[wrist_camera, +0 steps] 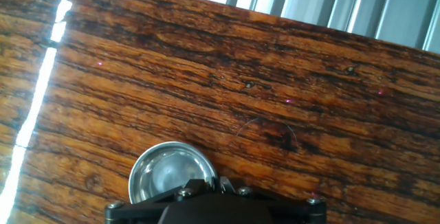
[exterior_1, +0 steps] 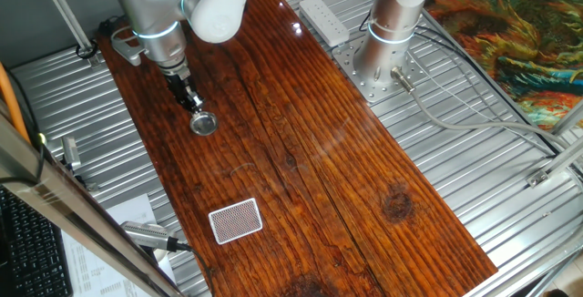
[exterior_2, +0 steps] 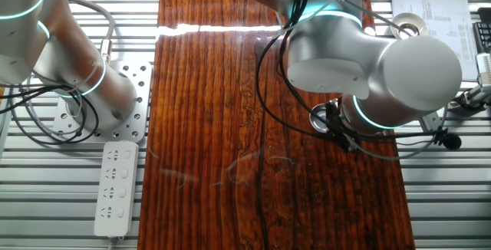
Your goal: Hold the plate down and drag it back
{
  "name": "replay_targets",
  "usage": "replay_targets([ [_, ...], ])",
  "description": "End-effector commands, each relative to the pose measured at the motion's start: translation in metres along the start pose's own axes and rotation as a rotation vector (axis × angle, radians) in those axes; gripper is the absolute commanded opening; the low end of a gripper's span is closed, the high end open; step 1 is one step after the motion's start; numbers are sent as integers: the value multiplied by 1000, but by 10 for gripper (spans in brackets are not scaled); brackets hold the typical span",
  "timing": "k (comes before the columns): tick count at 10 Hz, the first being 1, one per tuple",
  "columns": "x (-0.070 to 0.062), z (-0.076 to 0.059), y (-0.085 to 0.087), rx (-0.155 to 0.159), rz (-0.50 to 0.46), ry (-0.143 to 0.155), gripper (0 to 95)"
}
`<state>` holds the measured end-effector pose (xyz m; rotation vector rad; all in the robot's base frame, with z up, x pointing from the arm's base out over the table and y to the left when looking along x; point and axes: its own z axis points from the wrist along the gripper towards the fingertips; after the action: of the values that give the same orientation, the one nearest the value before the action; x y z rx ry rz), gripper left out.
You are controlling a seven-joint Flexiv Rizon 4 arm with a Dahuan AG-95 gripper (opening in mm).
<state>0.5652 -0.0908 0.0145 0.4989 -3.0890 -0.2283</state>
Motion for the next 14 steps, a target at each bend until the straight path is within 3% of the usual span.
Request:
replay_targets([
  [1,1,-1,-1,-2,-2,-1,0],
  [10,10,0,-13,3,-27,0,0],
  [14,14,-2,-17,-9,-35,-4,0],
])
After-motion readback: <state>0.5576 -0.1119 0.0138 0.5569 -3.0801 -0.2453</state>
